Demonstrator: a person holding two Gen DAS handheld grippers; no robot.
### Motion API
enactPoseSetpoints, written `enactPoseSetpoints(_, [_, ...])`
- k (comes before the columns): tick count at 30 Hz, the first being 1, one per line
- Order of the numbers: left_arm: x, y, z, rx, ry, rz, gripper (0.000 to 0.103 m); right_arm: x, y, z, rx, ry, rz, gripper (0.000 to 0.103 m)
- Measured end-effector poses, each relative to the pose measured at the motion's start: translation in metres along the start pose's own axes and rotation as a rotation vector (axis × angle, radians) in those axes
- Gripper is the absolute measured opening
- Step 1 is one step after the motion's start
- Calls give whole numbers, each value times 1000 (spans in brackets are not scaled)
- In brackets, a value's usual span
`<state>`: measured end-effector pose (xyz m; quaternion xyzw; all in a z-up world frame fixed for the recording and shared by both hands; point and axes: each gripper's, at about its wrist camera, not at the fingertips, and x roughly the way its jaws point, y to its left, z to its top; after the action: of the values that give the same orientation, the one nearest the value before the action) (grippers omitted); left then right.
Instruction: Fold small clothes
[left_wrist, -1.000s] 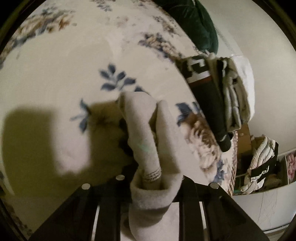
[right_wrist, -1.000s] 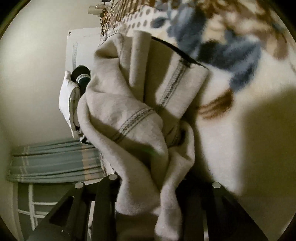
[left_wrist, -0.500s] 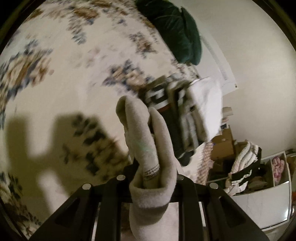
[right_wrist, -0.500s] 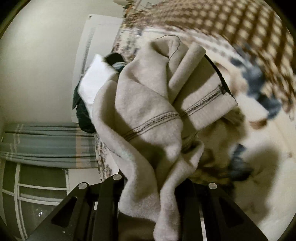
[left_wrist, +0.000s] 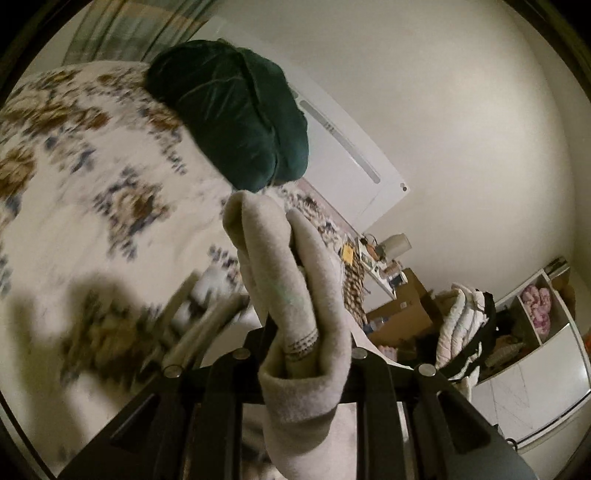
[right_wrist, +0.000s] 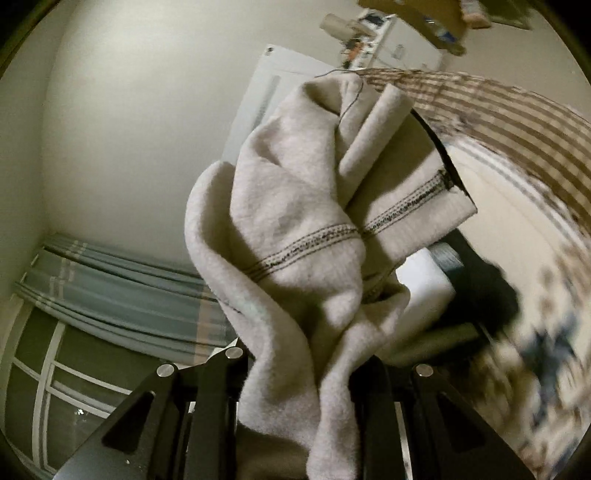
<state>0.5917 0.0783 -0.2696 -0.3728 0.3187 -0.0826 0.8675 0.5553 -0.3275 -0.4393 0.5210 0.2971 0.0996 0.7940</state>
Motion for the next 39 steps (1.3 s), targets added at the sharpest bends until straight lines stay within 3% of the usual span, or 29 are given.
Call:
enactPoseSetpoints(6, [97, 29, 14, 46, 55, 85, 16, 113, -38, 72, -2, 28, -32, 22])
enactPoseSetpoints(11, [144, 84, -7, -12, 172, 139, 20, 161, -94, 87, 53, 99, -85, 24])
enactPoseSetpoints(14, [147, 94, -21, -31, 212, 139, 23, 167, -112, 90, 49, 129, -93, 43])
enactPoseSetpoints(17, [140, 90, -22, -39, 221, 149, 26, 165, -112, 101, 35, 140, -127, 60])
enactPoseSetpoints(19, [130, 79, -18, -2, 204, 197, 39, 151, -108, 99, 7, 122, -196, 82])
enactPoseSetpoints(21, [120, 68, -14, 63, 189, 248, 74, 137, -111, 103, -12, 83, -234, 84])
enactPoseSetpoints(23, [110, 59, -11, 127, 159, 277, 86, 123, -110, 108, -52, 51, -324, 84])
enactPoseSetpoints(29, [83, 21, -17, 355, 131, 437, 96, 99, -70, 93, -283, 34, -669, 94])
enactPoseSetpoints(31, [66, 4, -27, 439, 121, 470, 96, 86, -43, 75, -414, 15, -763, 103])
enactPoseSetpoints(33, [50, -7, -35, 497, 123, 501, 96, 73, -16, 50, -540, 5, -837, 103])
enactPoseSetpoints(39, [-10, -39, -50, 592, 133, 536, 96, 20, 47, -5, -654, 8, -883, 103])
